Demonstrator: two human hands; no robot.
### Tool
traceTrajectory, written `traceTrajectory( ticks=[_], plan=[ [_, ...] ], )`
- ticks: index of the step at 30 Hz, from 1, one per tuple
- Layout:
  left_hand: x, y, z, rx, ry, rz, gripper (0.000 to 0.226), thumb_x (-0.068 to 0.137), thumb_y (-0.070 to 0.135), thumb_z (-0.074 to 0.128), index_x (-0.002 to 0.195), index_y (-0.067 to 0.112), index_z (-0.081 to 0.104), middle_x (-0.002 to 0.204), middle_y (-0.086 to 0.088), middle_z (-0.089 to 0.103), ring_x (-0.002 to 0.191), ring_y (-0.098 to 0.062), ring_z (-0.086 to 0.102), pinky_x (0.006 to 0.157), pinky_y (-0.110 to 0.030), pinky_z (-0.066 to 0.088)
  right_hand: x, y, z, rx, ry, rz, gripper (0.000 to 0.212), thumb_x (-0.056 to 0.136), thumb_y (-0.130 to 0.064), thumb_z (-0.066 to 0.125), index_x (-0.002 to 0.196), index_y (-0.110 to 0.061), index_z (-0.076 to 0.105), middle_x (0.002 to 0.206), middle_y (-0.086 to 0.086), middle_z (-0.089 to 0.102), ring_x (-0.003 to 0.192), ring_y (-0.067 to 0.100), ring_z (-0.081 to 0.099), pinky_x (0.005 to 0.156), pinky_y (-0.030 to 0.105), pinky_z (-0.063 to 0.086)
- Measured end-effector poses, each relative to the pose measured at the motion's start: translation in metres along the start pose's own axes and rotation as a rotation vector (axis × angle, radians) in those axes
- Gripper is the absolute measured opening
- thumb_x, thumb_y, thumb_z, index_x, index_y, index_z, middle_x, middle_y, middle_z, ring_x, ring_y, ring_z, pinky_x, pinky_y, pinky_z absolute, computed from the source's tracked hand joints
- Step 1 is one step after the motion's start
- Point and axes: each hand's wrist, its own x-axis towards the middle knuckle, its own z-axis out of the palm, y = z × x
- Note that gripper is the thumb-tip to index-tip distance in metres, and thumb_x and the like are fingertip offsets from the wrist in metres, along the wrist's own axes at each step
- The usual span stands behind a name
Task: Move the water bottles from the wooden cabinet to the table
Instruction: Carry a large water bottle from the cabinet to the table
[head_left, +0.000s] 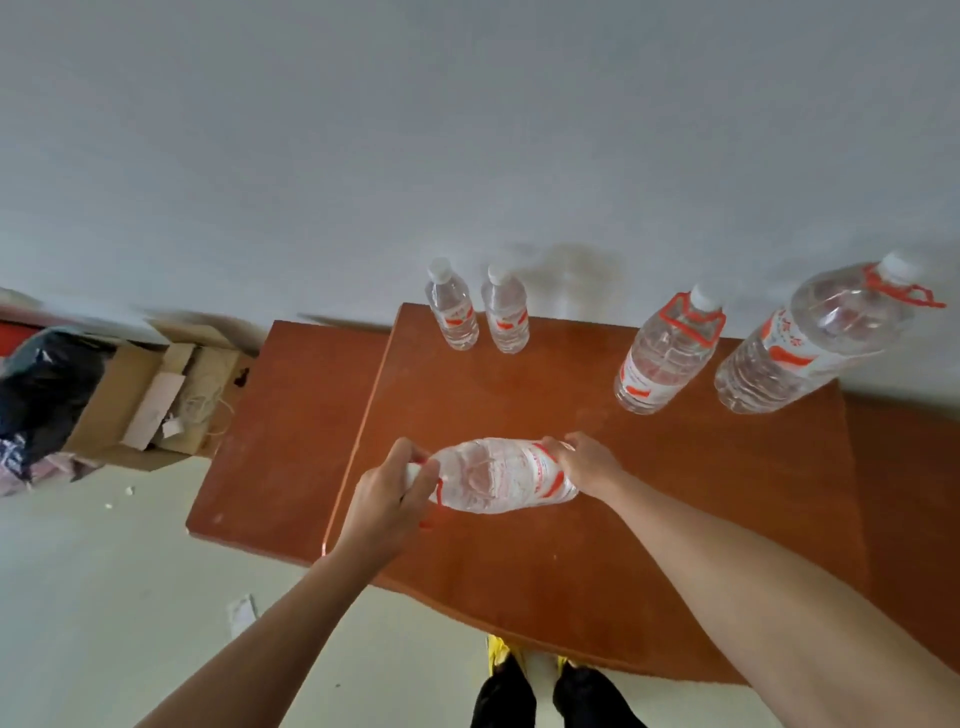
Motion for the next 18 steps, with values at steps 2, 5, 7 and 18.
traceTrajectory(
  ticks=[2, 5, 7, 18],
  plan=[
    [-0.013, -0.014, 0.004, -0.052, 0.059, -0.096, 0.015, 0.099, 0.034, 0.048, 0.097, 0.020, 0.054, 0.078, 0.000, 0.065, 0.061, -0.019, 0.064, 0.056, -0.043, 0.060, 0.010, 0.001, 0.011, 0.025, -0.041, -0.041, 0.072, 0.089, -0.072, 0.036, 0.138, -0.019, 0.044, 0.135, 0.004, 0.057, 0.115, 0.023, 0.060, 0.100, 0.039, 0.048],
    [-0.026, -0.027, 0.016, -0.156, 0.161, -0.255, 0.016, 0.099, 0.027, 0.048, 0.097, 0.017, 0.060, 0.075, -0.005, 0.065, 0.052, -0.014, 0.061, 0.047, -0.032, 0.055, 0.017, 0.001, 0.020, 0.059, -0.033, -0.081, 0.073, 0.087, -0.072, 0.042, 0.137, -0.019, 0.043, 0.122, 0.003, 0.063, 0.101, 0.020, 0.065, 0.089, 0.035, 0.054],
    [-0.030, -0.035, 0.025, -0.203, 0.264, -0.372, 0.024, 0.098, 0.029, 0.049, 0.091, 0.013, 0.065, 0.073, -0.007, 0.065, 0.050, -0.013, 0.060, 0.044, -0.026, 0.050, 0.020, -0.003, 0.025, 0.054, -0.032, -0.092, 0.069, 0.089, -0.067, 0.044, 0.138, -0.019, 0.041, 0.120, 0.003, 0.063, 0.099, 0.020, 0.065, 0.083, 0.032, 0.054],
    [-0.109, -0.062, 0.029, -0.376, 0.438, -0.614, 0.034, 0.095, 0.036, 0.057, 0.078, 0.008, 0.067, 0.059, -0.002, 0.059, 0.049, -0.016, 0.056, 0.047, -0.023, 0.041, -0.033, -0.027, 0.062, -0.321, -0.044, -0.118, 0.059, 0.095, -0.063, 0.036, 0.132, -0.018, 0.046, 0.099, -0.002, 0.058, 0.066, 0.008, 0.053, 0.050, 0.021, 0.035]
  ],
)
